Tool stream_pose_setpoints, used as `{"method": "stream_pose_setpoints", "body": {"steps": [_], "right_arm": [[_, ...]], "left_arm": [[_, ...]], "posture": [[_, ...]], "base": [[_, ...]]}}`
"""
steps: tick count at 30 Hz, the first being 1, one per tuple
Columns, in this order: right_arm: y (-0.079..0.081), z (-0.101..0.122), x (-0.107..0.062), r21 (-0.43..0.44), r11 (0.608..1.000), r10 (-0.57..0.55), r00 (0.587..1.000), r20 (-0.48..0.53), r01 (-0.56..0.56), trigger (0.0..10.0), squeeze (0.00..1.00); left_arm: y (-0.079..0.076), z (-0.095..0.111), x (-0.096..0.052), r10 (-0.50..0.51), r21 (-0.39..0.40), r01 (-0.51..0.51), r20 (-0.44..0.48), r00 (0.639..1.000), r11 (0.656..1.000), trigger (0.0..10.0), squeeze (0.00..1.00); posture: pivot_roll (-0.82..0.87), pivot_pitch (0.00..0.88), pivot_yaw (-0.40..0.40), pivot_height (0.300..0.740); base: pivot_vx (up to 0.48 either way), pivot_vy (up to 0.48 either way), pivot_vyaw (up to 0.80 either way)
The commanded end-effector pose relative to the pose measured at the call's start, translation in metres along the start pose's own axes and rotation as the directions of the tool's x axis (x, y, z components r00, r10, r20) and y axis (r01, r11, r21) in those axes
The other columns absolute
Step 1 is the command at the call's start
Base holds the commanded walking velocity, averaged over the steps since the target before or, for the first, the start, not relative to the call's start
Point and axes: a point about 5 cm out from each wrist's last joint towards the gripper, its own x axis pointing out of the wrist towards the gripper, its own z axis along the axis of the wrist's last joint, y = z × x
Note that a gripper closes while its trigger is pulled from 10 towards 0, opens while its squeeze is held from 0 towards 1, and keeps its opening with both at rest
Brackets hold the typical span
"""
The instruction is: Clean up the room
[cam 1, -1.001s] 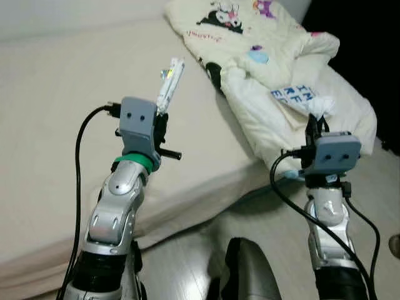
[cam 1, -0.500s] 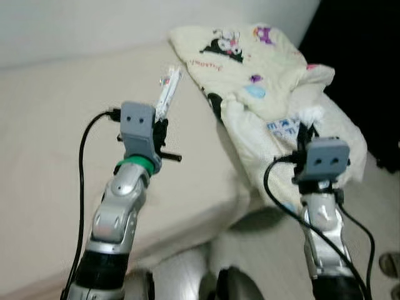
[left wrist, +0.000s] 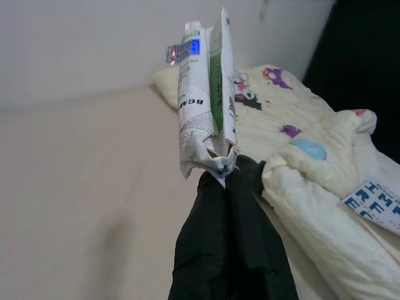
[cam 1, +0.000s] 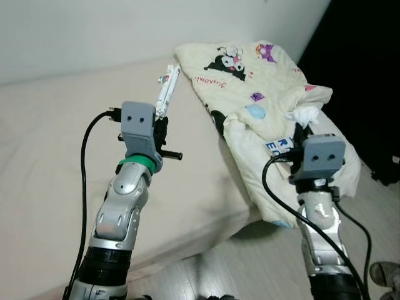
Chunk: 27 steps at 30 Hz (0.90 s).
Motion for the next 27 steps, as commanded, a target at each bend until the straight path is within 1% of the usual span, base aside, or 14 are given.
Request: {"method": "stream_pose_setpoints", "body": {"steps": [1,5,8,13,18,23,27], "right_arm": [[0.0032,-0.0066,-0.0058,0.057,0.998,0.002,0.999,-0.047,0.001,10.0,0.00],[0.0069,-0.0061,-0.0068,0.060,0.998,0.021,0.999,-0.045,-0.018,10.0,0.00],[0.0064,-0.0065,-0.0062,0.062,0.998,0.024,0.999,-0.048,-0.021,10.0,0.00],[0.0044,-0.0089,-0.0052,0.031,0.999,0.038,0.997,-0.064,-0.037,10.0,0.00],[0.0033,-0.0095,-0.0061,0.052,0.998,0.036,0.997,-0.066,-0.032,10.0,0.00],[0.0038,-0.0096,-0.0065,0.048,0.998,0.035,0.997,-0.067,-0.032,10.0,0.00],[0.0036,-0.0091,-0.0074,0.093,0.995,0.029,0.998,-0.062,-0.023,10.0,0.00]], "left_arm": [[0.0000,-0.0052,-0.0011,0.005,0.016,-0.005,-0.008,1.000,1.000,10.0,0.00],[-0.0001,-0.0058,-0.0006,0.003,0.018,-0.003,-0.006,1.000,1.000,10.0,0.00],[-0.0004,-0.0061,-0.0004,0.002,0.021,-0.002,-0.005,1.000,1.000,10.0,0.00],[-0.0010,-0.0062,-0.0007,0.000,0.023,0.000,-0.001,1.000,1.000,10.0,0.00],[-0.0009,-0.0067,-0.0011,0.000,0.026,0.000,0.000,1.000,1.000,10.0,0.00],[-0.0004,-0.0066,-0.0008,0.001,0.028,-0.001,-0.001,1.000,1.000,10.0,0.00],[-0.0006,-0.0068,-0.0007,0.000,0.030,0.000,0.000,1.000,1.000,10.0,0.00]], "posture": [[0.01,0.075,-0.031,0.740],[0.01,0.074,-0.027,0.740],[0.01,0.070,-0.028,0.740],[0.01,0.070,-0.028,0.740],[0.01,0.076,-0.025,0.740],[0.01,0.076,-0.025,0.740],[0.01,0.076,-0.025,0.740]], "base": [[0.000,0.000,0.00],[0.000,0.000,0.00],[0.000,0.000,0.00],[0.000,0.000,0.00],[0.000,0.000,0.80],[0.000,0.000,0.79],[0.000,0.000,0.00]]}}
